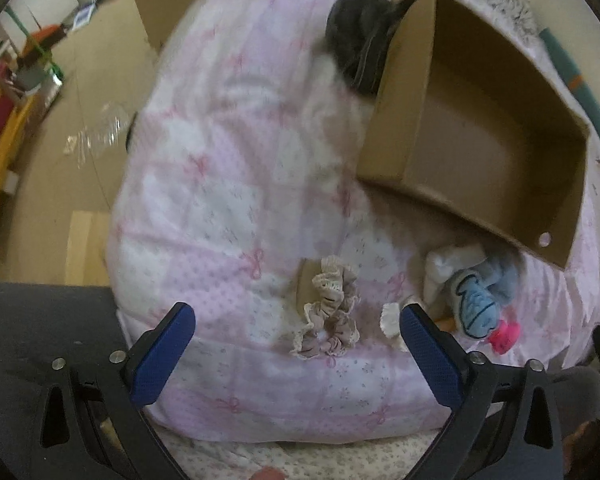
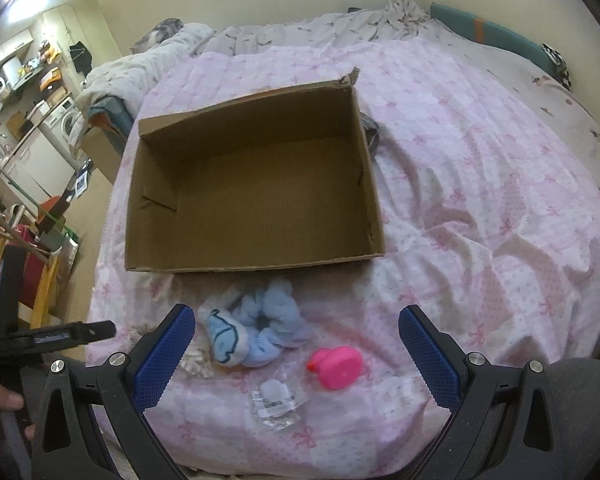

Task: Organize soft objects
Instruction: 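Grasp the beige lace scrunchie with the left gripper and lift it, then grasp the pink rubber toy with the right gripper while the left holds the scrunchie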

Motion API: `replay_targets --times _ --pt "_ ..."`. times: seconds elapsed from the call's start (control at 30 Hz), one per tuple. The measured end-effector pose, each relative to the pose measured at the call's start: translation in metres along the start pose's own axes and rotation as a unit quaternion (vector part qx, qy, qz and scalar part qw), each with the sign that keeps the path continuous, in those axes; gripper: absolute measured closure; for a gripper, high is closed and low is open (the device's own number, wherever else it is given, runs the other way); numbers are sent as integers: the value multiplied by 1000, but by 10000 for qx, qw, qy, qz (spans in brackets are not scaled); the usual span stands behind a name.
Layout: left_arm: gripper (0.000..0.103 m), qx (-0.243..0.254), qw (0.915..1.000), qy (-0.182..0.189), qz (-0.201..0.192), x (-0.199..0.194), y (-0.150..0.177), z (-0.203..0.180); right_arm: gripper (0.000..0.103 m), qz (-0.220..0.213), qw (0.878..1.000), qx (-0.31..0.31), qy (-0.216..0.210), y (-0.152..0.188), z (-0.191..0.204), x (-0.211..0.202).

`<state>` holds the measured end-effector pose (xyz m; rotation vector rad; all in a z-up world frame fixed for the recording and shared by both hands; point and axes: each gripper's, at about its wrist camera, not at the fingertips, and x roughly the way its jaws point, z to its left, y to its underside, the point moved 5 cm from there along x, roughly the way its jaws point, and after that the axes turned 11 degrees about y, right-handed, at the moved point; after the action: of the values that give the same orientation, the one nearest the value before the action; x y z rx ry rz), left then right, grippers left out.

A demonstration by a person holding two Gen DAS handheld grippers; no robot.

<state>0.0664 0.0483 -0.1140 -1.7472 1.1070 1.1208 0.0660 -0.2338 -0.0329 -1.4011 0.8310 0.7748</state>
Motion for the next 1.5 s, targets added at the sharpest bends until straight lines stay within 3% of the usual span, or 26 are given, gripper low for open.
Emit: replay_targets --times 0.1,0.23,0.37,0.47,0.53,0.6,0.7,0.9,1.07,1.2,1.27,1.3,1.37,1.5 --pt "32 30 9995 -9 308 25 3 -3 0 115 9999 70 -4 3 -6 6" --pt "51 285 9978 -74 599 50 8 -9 0 288 9995 123 -17 10 -13 16" --pt "53 376 9976 -9 582 54 12 -14 0 441 9986 276 -20 17 -18 25" --pt "63 638 9973 -55 365 47 12 -26 0 469 9984 307 -33 18 -18 28" --pt "73 753 9960 86 465 47 15 -35 0 488 9984 278 -68 19 -15 30" --pt "73 831 9945 29 637 55 20 -39 0 503 9984 242 -79 20 -13 32" --pt "96 867 9944 -80 604 57 22 -41 0 507 9984 223 -83 20 -12 31" --pt "97 898 9943 428 372 14 17 -61 0 541 9975 427 -159 20 -18 33" --pt "97 1108 9928 454 -35 -35 15 -69 0 608 9959 632 -212 17 -27 35" --pt "97 1333 9900 198 -424 -40 7 -50 0 815 9909 1040 -241 17 -42 41" --pt "97 1245 9903 371 -487 -40 8 -41 2 1040 9867 1209 -328 20 -46 48" --pt "97 1184 9905 450 -527 -40 7 -37 12 1142 9856 1211 -289 23 -46 52" --pt "97 1050 9915 506 -577 -35 6 -30 18 1404 9829 1166 -248 29 -43 61" --pt "97 671 9931 732 -617 -34 -2 -16 19 1779 9791 990 -20 41 -33 82"
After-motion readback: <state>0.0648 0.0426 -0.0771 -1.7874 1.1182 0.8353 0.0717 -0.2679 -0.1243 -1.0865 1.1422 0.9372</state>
